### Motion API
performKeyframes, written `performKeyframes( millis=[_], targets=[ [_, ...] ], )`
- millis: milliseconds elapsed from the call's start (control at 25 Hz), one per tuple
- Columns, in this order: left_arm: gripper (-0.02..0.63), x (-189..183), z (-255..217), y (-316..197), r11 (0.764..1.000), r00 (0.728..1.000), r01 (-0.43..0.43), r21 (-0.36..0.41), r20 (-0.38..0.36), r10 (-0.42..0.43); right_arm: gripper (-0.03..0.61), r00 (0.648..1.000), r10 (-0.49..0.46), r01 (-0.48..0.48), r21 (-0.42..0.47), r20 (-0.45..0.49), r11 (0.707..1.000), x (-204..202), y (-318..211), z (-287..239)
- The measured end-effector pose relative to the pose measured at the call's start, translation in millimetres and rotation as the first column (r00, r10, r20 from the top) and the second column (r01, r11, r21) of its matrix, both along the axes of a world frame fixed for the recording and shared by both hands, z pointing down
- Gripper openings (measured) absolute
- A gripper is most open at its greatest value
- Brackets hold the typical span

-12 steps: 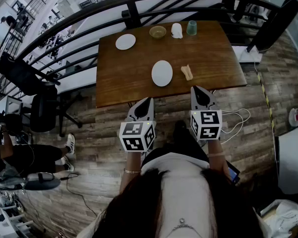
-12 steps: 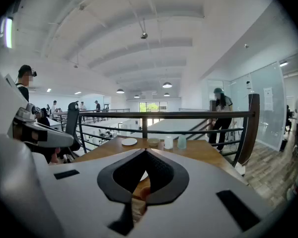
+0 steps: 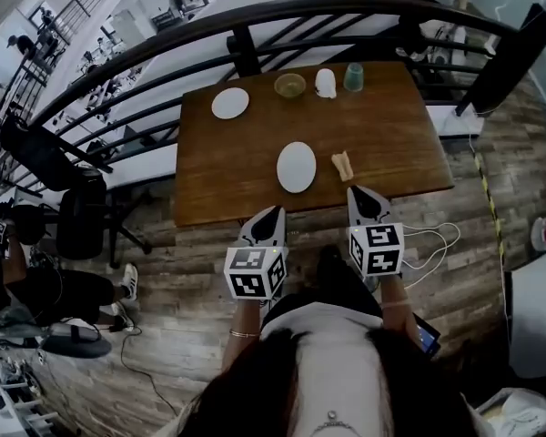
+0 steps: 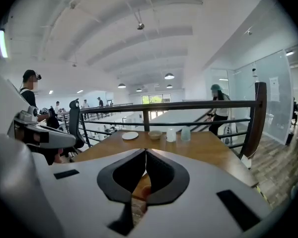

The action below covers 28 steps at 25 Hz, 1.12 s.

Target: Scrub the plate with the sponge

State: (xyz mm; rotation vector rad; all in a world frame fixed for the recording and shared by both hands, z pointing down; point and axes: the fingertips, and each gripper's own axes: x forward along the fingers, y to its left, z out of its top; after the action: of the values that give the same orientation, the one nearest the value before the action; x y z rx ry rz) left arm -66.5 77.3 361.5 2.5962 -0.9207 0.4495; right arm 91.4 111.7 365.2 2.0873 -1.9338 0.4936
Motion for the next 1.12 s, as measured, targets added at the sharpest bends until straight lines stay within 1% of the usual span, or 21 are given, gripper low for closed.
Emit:
performKeyframes(
  millis=[240,440,640,800,1120],
  targets=[
    [0.009,10.8,21.4,-12.5,0.999,1.0,0.007,-0.039,-0.003,-0.007,0.037,1.0,-0.014,0.013,-0.044,-0.026,0.999,15.3,-16.5,15.9],
    [0.009,21.5,38.4,-23.2,0.998,1.0,0.015,-0.068,0.008,-0.014,0.037,0.999,-0.021,0.019,-0.07,-0.033,0.997,30.1,-30.5,27.2],
    [0.009,29.7,49.1,-28.8,0.995,1.0,0.013,-0.096,0.004,-0.012,0.038,1.0,-0.017,0.015,-0.091,-0.02,0.996,43.3,-37.2,38.3],
    [0.011,37.0,58.5,-35.7,0.994,1.0,0.017,-0.112,0.0,-0.017,0.038,0.999,-0.038,0.039,-0.114,0.005,0.993,51.6,-43.7,51.5],
    [0.011,48.0,76.7,-49.6,0.99,0.999,0.035,-0.133,0.026,-0.031,0.04,0.998,-0.054,0.055,-0.152,0.016,0.987,67.7,-54.7,73.4]
  ],
)
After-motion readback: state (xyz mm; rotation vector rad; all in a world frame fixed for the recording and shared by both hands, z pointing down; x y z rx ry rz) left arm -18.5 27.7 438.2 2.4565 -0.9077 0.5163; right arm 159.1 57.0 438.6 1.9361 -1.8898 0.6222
